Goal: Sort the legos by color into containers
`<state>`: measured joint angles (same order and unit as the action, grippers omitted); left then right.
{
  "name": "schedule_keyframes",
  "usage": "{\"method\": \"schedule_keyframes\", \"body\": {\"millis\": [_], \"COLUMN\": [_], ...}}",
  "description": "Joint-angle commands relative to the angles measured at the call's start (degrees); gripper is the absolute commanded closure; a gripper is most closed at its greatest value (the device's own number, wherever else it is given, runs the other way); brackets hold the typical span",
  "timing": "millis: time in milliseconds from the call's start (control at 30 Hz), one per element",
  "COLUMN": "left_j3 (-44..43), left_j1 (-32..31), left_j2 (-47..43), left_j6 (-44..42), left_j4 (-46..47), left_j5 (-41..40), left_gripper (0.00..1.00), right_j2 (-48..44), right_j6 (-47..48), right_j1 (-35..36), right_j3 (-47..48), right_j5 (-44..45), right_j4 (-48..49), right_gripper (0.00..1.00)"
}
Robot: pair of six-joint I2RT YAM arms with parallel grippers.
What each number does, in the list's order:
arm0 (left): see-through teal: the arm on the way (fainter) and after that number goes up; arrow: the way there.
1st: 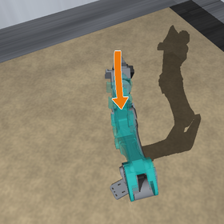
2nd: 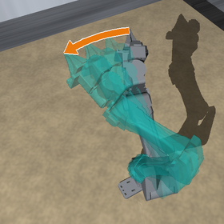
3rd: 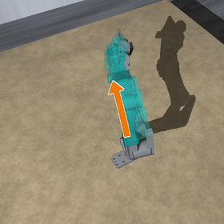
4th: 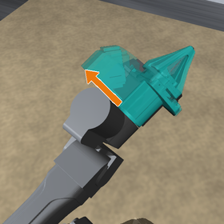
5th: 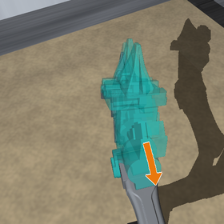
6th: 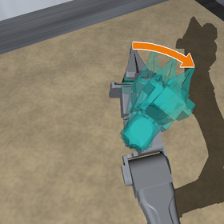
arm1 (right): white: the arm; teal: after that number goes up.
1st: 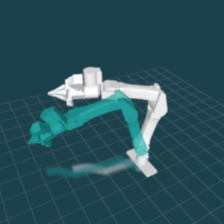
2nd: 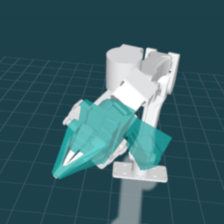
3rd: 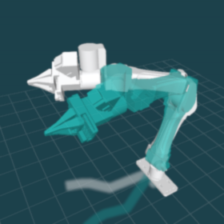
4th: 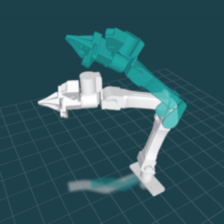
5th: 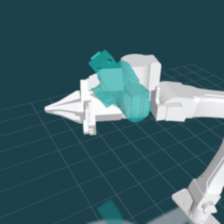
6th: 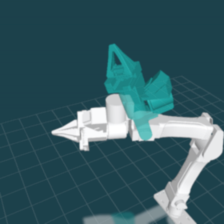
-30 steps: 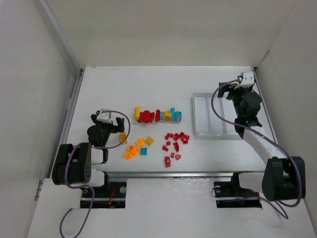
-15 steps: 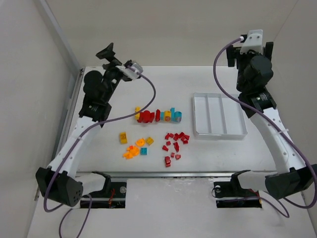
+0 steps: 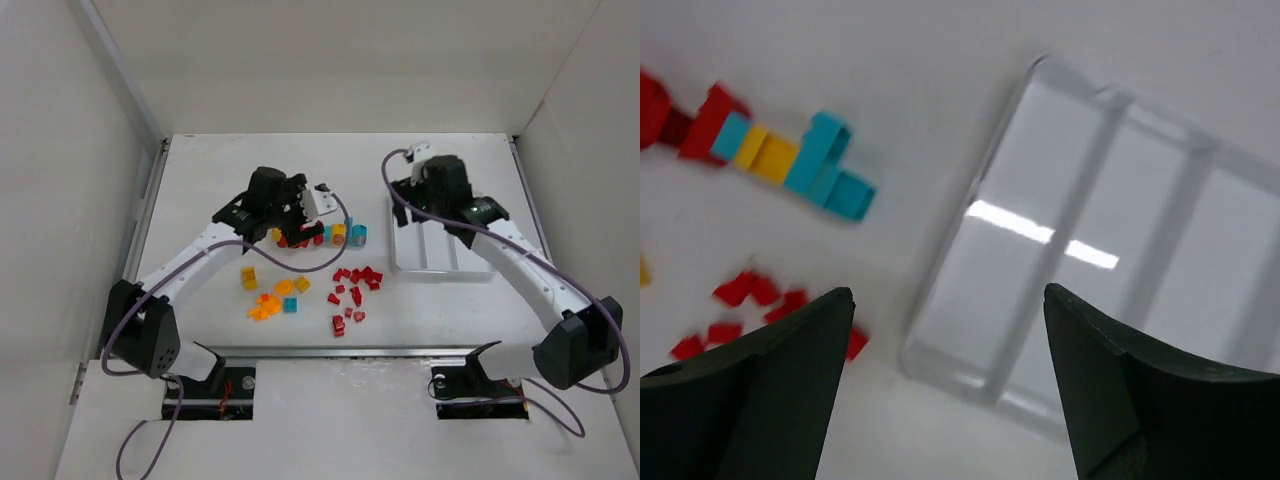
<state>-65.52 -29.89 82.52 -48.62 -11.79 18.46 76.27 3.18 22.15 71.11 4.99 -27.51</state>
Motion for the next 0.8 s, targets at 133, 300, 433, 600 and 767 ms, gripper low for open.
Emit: {"method": "schedule_keyframes", "body": {"millis": [133,300,433,600,767], "left_j3": [15.6,23.4,25.5,28.1,28.6], "left_j1": [2.6,2.6,2.6,2.6,2.6], "left_j2": [-16.0,-22.3,-24.4,-26.9,-29.5], "left_j6": [10.6,22.3,32.2,35.7,37.2], "left_j4": [7.7,14.6,19.4,21.6,20.4], "left_j5": [-1.6,-10.0,-24.5,-34.8,-40.8], "left_gripper": [0.19,0.19,0.18,0.16,0.16], "right_j2": [4.1,11.2,15.7,23.2,26.1], "right_j6": [-10.7,-15.3,-16.1,-17.8,-24.9], "right_j1": [13.6,18.4,22.7,23.7,23.7], "right_j3": [-6.2,-6.2,-4.6,1.2,4.3], "right_j5": [-4.9,-5.0,-2.4,-4.2,-4.2], "right_j4": [-3.6,0.7,4.2,4.8,1.4], "right_gripper": [0.26,0.14,0.13,0.32,0.49]}}
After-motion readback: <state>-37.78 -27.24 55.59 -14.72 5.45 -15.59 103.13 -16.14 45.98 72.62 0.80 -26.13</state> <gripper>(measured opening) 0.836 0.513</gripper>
